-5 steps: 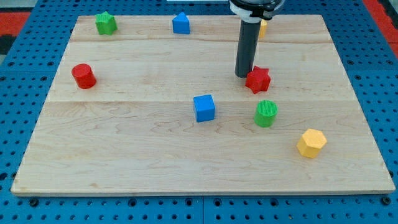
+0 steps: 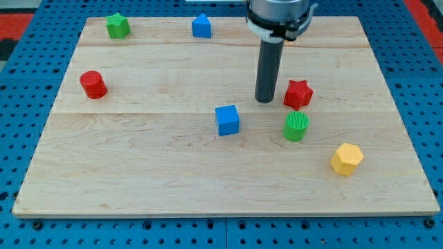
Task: Move the green circle to the yellow hexagon
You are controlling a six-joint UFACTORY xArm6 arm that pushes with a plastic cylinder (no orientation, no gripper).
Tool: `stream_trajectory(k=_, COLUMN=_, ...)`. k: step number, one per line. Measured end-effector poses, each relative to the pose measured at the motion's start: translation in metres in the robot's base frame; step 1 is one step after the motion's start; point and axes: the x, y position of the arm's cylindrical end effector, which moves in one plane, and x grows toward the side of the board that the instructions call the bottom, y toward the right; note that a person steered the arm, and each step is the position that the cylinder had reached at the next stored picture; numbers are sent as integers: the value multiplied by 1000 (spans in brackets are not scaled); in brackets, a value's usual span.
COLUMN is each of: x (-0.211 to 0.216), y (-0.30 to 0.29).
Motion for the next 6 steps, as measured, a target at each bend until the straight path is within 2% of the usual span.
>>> stream_trajectory(k=2, x=43, y=44)
stream_trajectory(k=4, x=55, y=146)
stream_trajectory(k=5, x=76, y=174)
stream_trajectory(k=6, x=82, y=138)
